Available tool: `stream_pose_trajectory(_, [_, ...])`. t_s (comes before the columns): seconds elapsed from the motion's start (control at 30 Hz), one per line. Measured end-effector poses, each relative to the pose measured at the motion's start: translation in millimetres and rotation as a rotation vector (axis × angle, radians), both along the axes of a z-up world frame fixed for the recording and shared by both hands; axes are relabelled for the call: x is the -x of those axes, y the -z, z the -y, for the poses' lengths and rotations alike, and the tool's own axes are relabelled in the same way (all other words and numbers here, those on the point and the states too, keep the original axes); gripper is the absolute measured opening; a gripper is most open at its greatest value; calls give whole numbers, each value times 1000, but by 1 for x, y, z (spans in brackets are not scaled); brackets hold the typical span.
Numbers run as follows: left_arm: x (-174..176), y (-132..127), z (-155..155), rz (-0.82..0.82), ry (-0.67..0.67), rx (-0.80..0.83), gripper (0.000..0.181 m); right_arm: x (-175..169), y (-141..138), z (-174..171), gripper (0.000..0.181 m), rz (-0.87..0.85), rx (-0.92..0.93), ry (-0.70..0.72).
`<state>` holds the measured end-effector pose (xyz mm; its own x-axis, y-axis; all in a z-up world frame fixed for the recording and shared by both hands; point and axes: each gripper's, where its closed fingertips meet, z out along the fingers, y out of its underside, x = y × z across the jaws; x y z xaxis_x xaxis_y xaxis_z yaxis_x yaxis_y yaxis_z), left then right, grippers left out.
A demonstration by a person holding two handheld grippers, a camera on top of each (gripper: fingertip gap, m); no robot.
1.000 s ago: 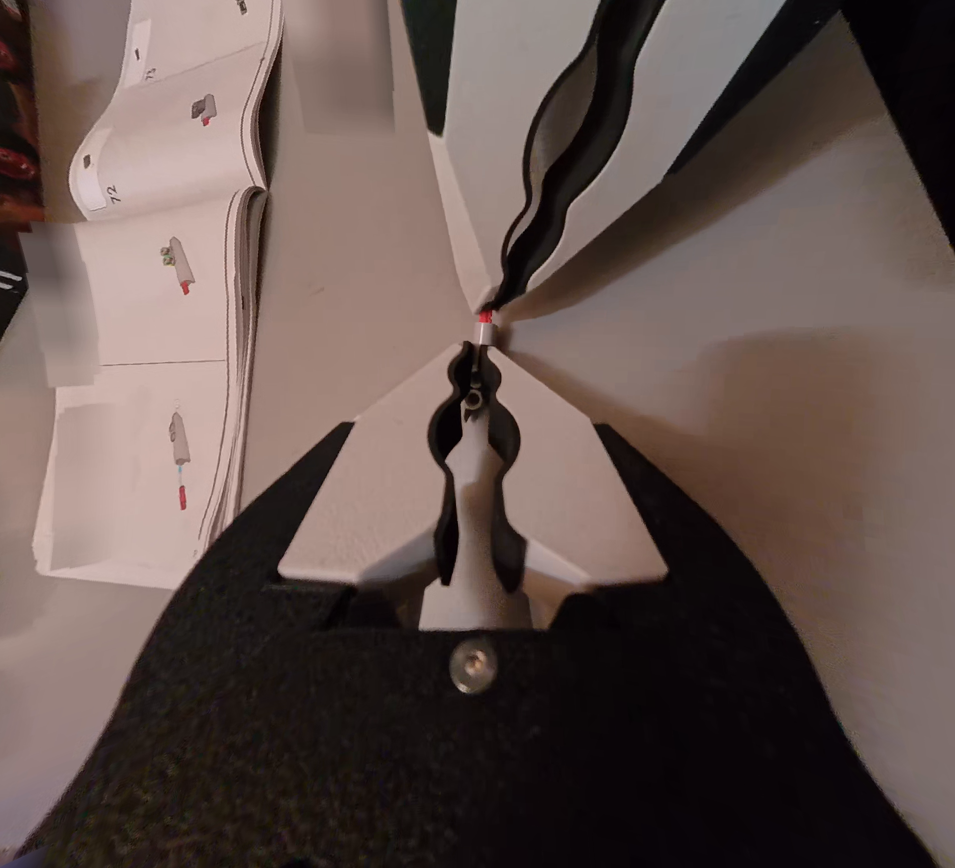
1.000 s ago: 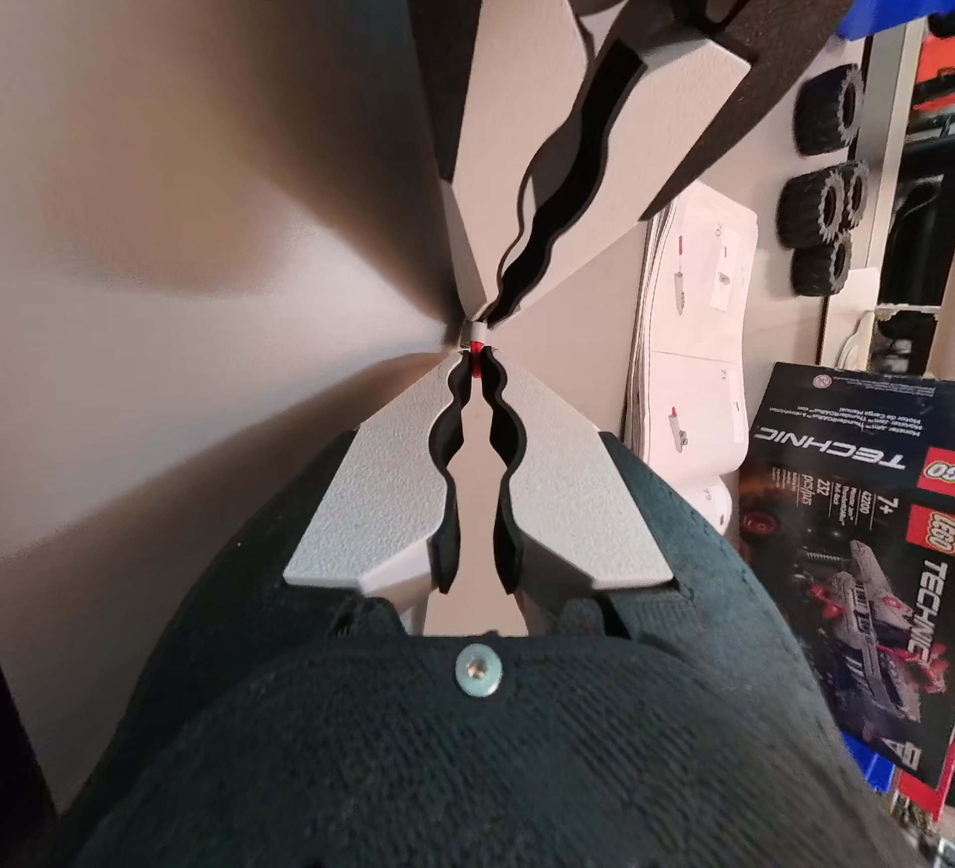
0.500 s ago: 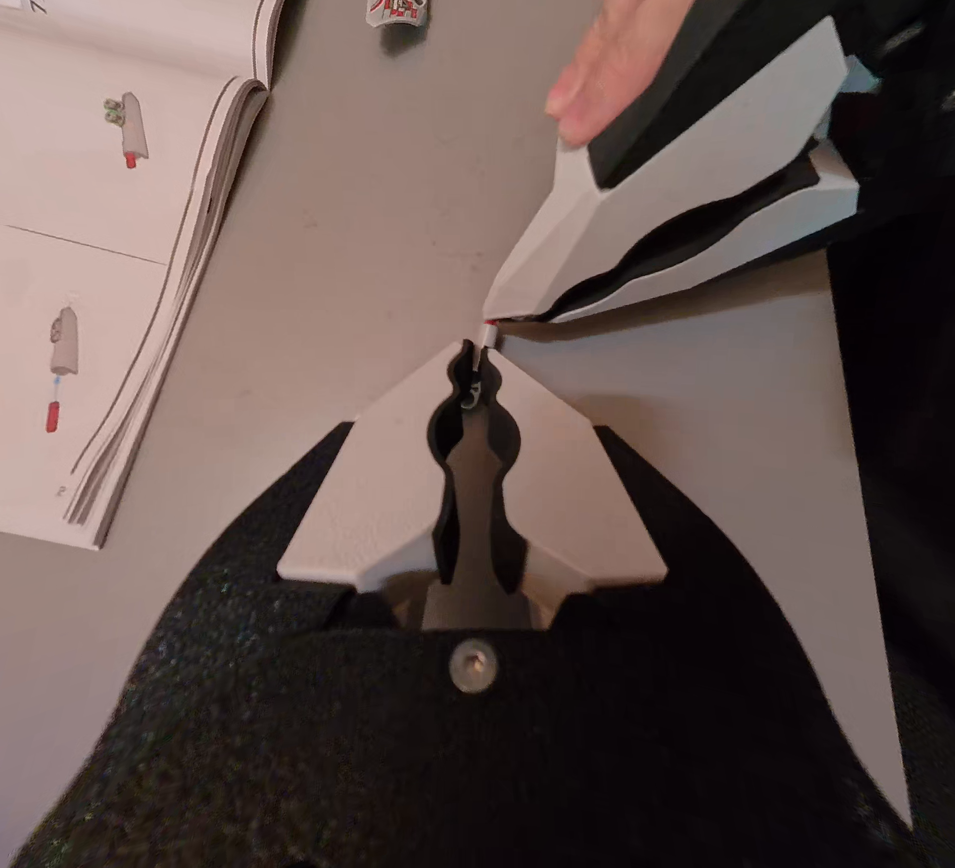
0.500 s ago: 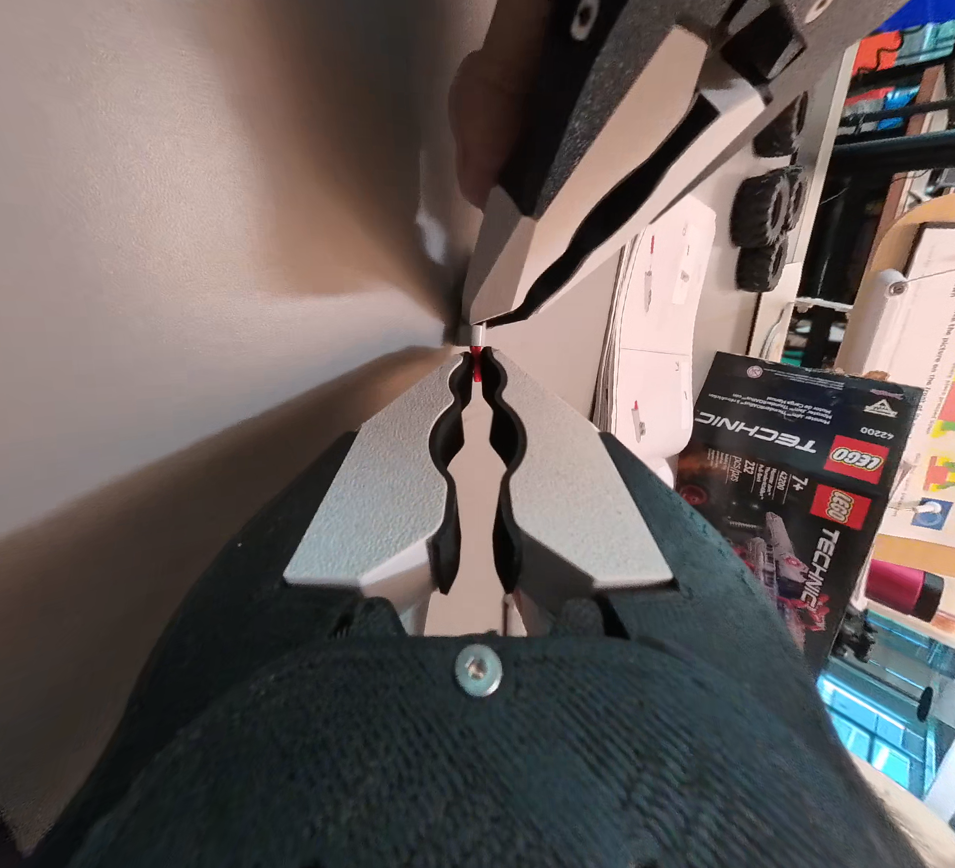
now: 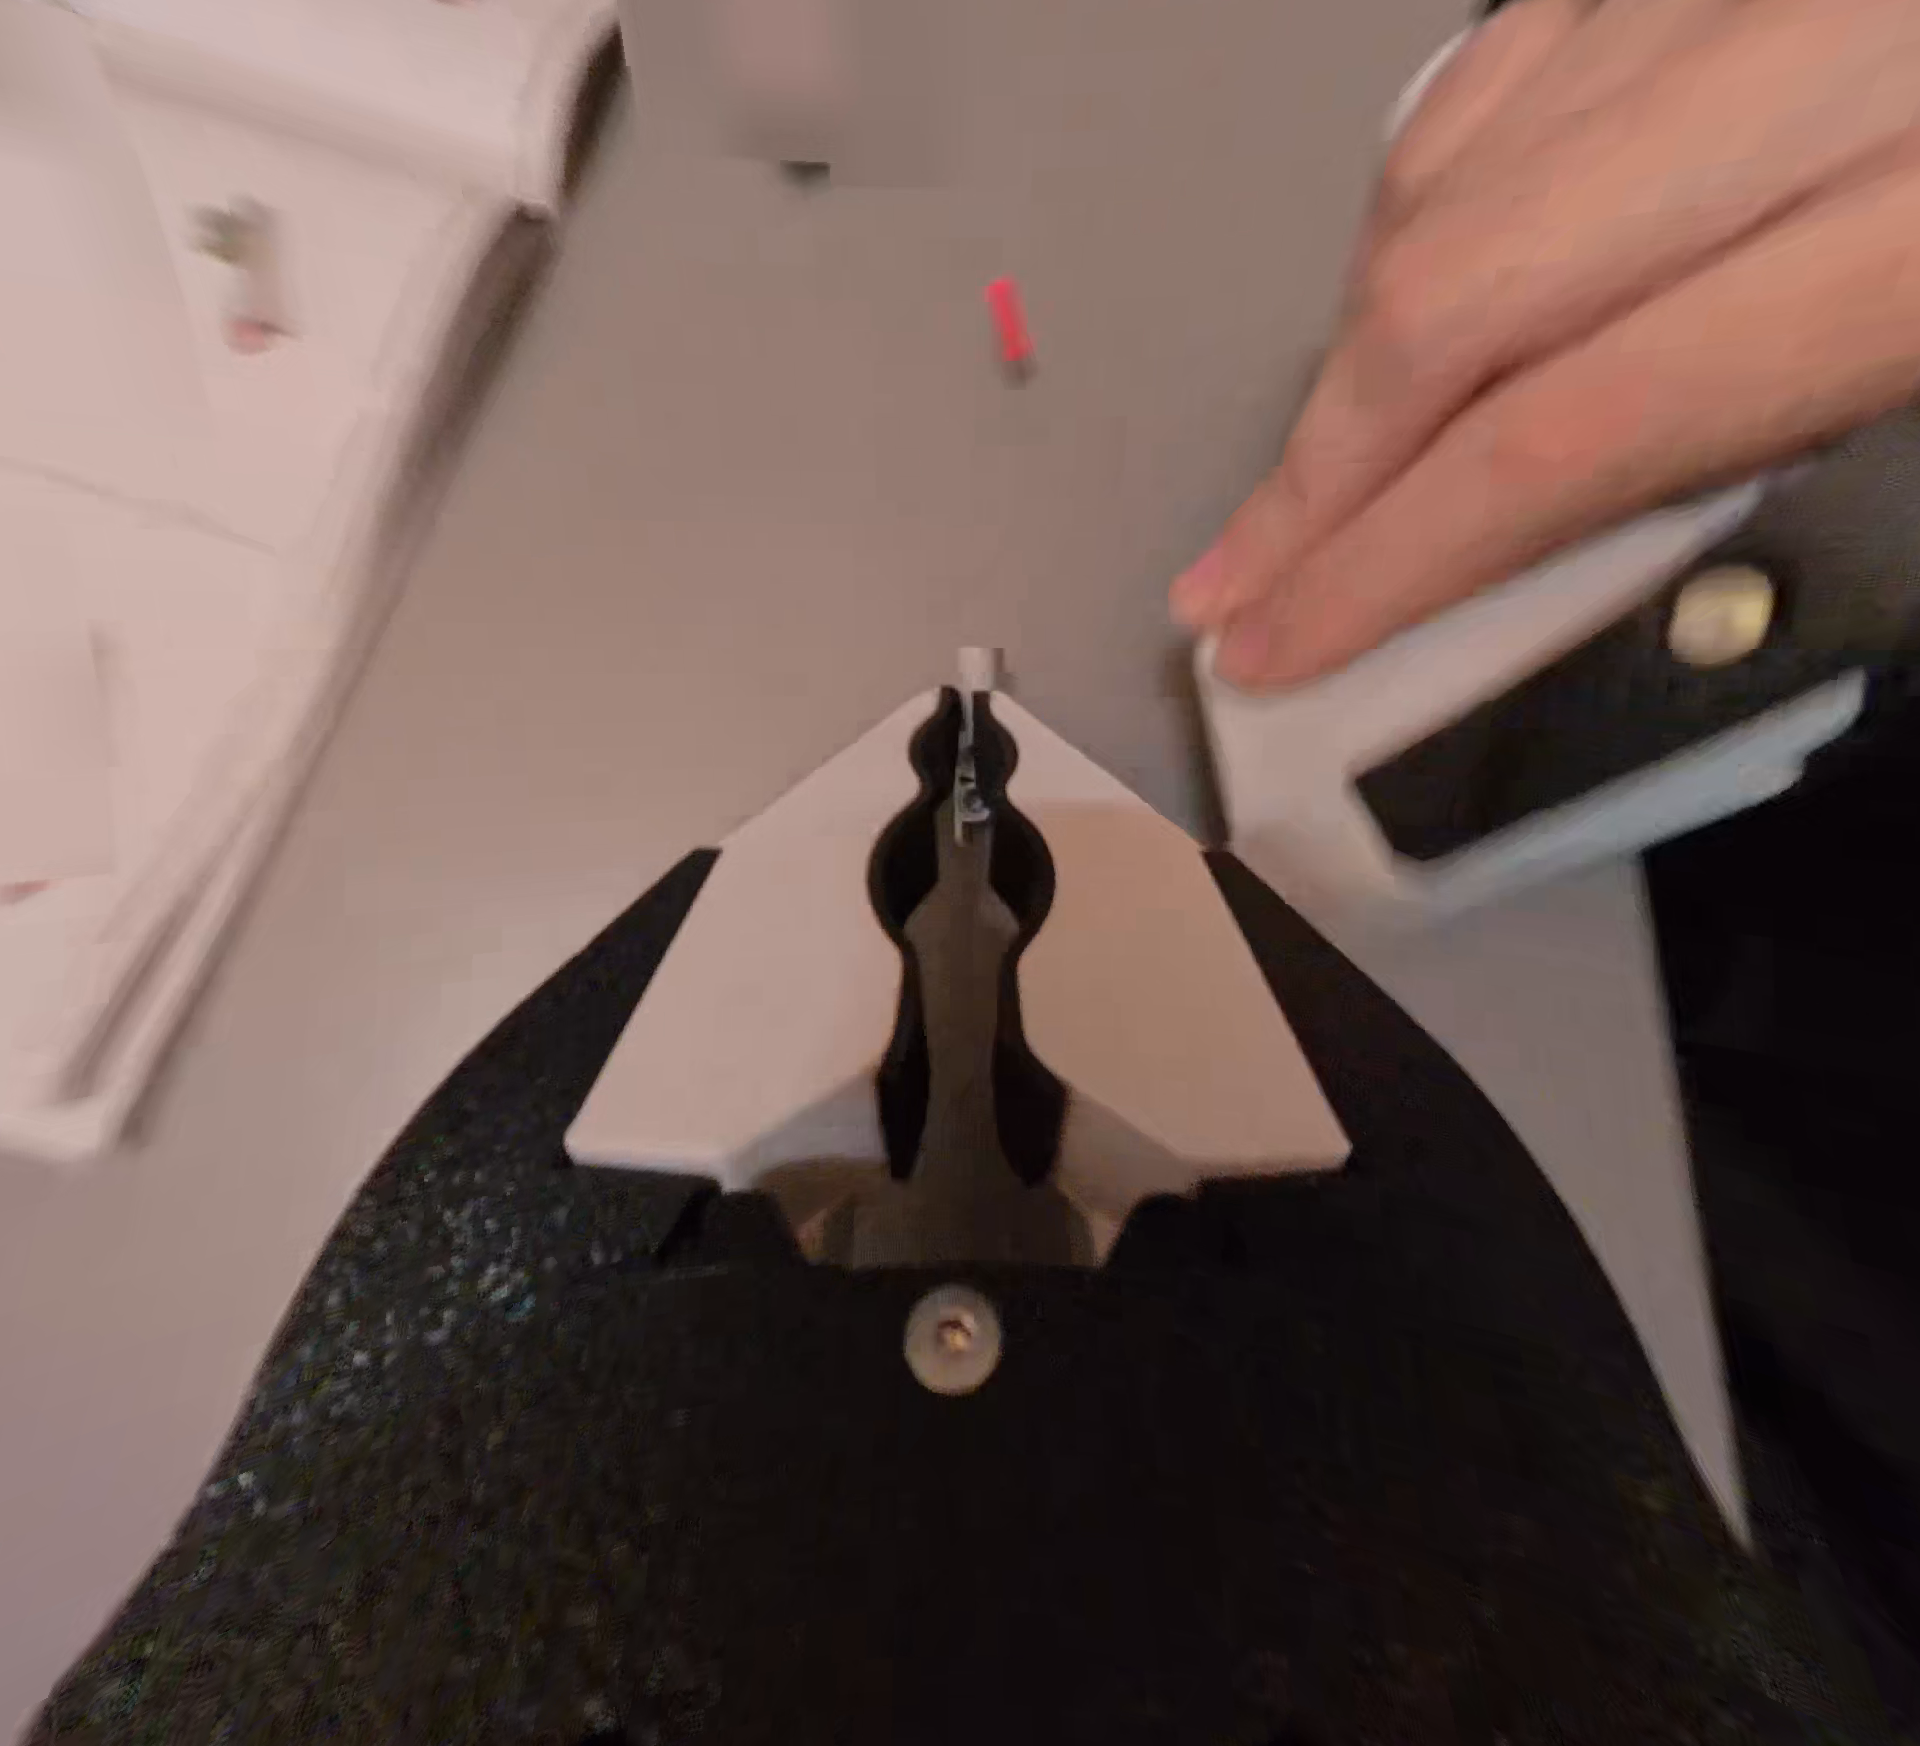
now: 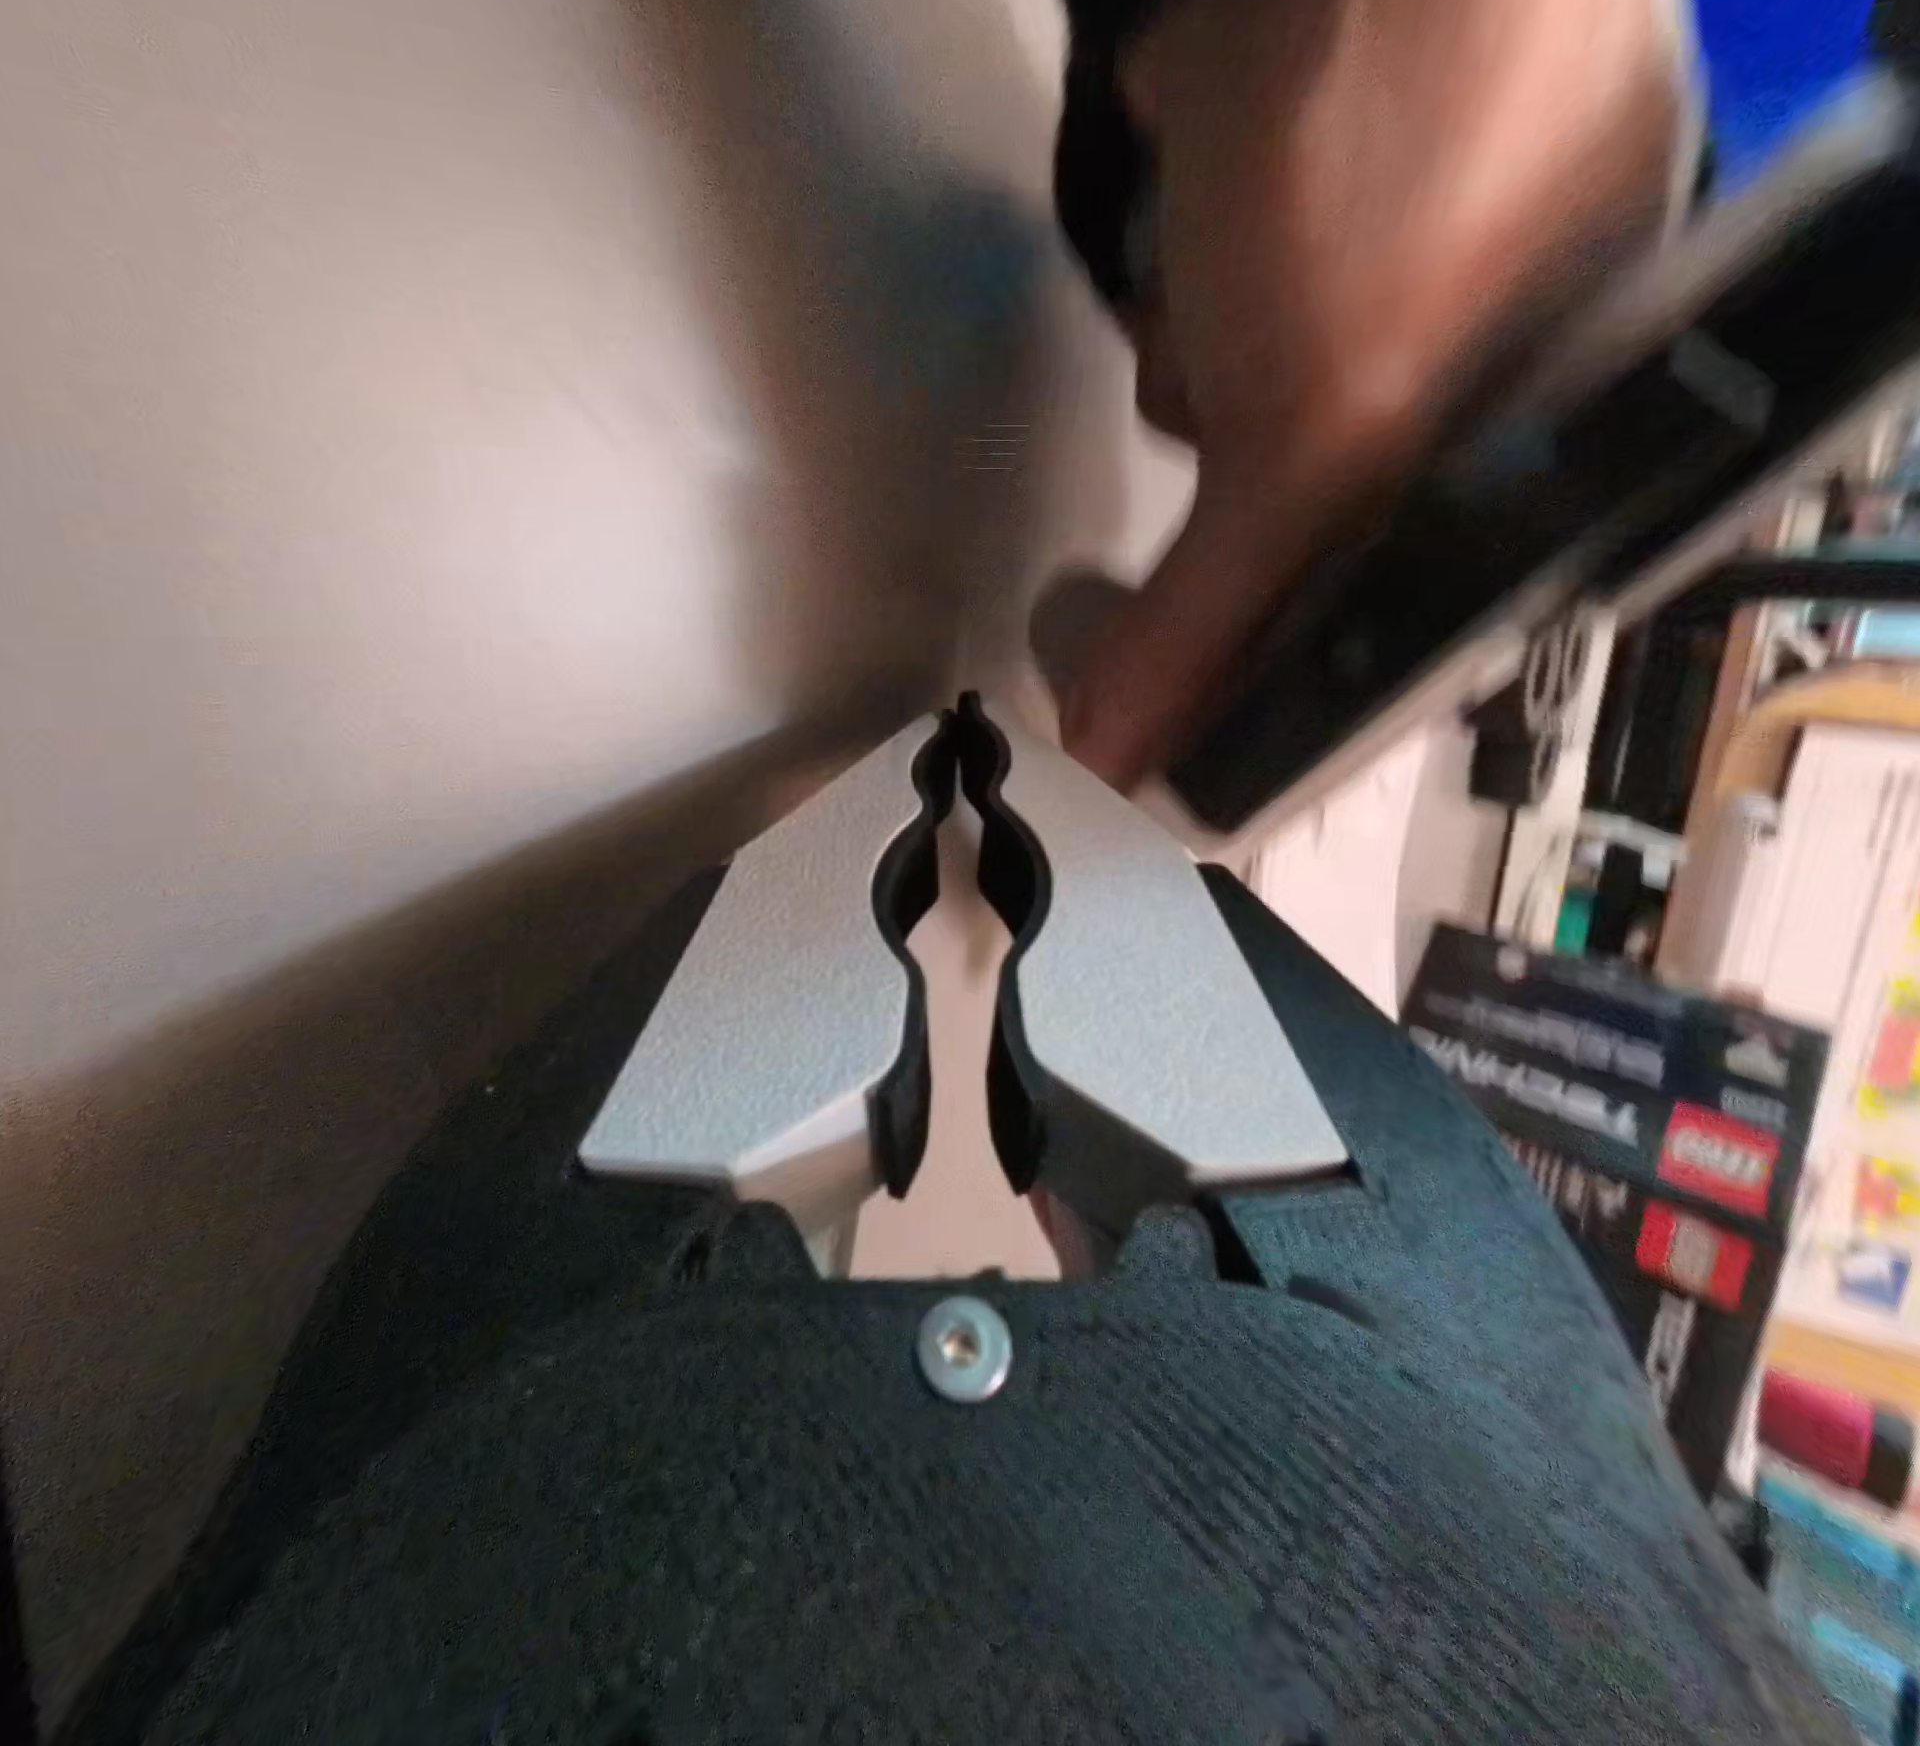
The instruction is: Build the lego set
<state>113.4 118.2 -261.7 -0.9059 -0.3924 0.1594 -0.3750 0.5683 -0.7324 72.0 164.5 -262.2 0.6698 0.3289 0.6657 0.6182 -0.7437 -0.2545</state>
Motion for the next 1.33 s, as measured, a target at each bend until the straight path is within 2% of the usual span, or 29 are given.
stream_pose_trajectory(0.03, [-10, -1, -11, 55, -43, -29, 0, -7, -2, 7, 0, -89, -25, 39])
stream_pose_trajectory(0.1, [-19, -1, -21, 86, -83, -15, 0, -17, -19, 14, 0, -316, -239, 95])
stream_pose_trajectory(0.17, [-19, -2, -22, 56, -81, 13, 0, -27, -36, 27, 0, -355, -359, 123])
stream_pose_trajectory(0.23, [-20, -2, -21, 81, -74, 16, 0, -45, -36, 66, 8, -329, -281, 222])
stream_pose_trajectory(0.3, [-19, -3, -21, 95, -63, 14, 0, -55, -33, 122, 19, -395, -176, 329])
stream_pose_trajectory(0.4, [-16, -3, -18, 116, -35, 10, 0, -77, -34, 191, 30, -428, -216, 422])
stream_pose_trajectory(0.5, [-14, -3, -14, 143, -12, 2, 0, -84, -32, 223, 33, -474, -282, 424])
stream_pose_trajectory(0.57, [-14, -4, -11, 167, 2, -4, 0, -85, -35, 215, 24, -504, -314, 382])
stream_pose_trajectory(0.6, [-13, -4, -10, 179, 14, -6, 0, -77, -31, 207, 15, -508, -269, 304])
stream_pose_trajectory(0.7, [-11, -4, -6, 183, 36, -4, 0, -85, -11, 197, 15, -405, -89, 200])
stream_pose_trajectory(0.8, [-9, -4, -6, 176, 43, 1, 0, -81, -6, 181, 16, -535, -42, 111])
stream_pose_trajectory(1.0, [-7, -4, -6, 172, 55, 6, 0, -79, 5, 173, 10, -704, -12, 42])
stream_pose_trajectory(1.1, [-7, -4, -6, 170, 58, 8, 0, -77, 6, 167, 4, -736, -41, 53])
stream_pose_trajectory(1.2, [-7, -4, -6, 174, 60, 7, 0, -78, 6, 165, 3, -791, -113, 128])
stream_pose_trajectory(1.33, [-6, -4, -6, 200, 70, -3, 0, -78, 5, 163, 2, -761, -257, 238])
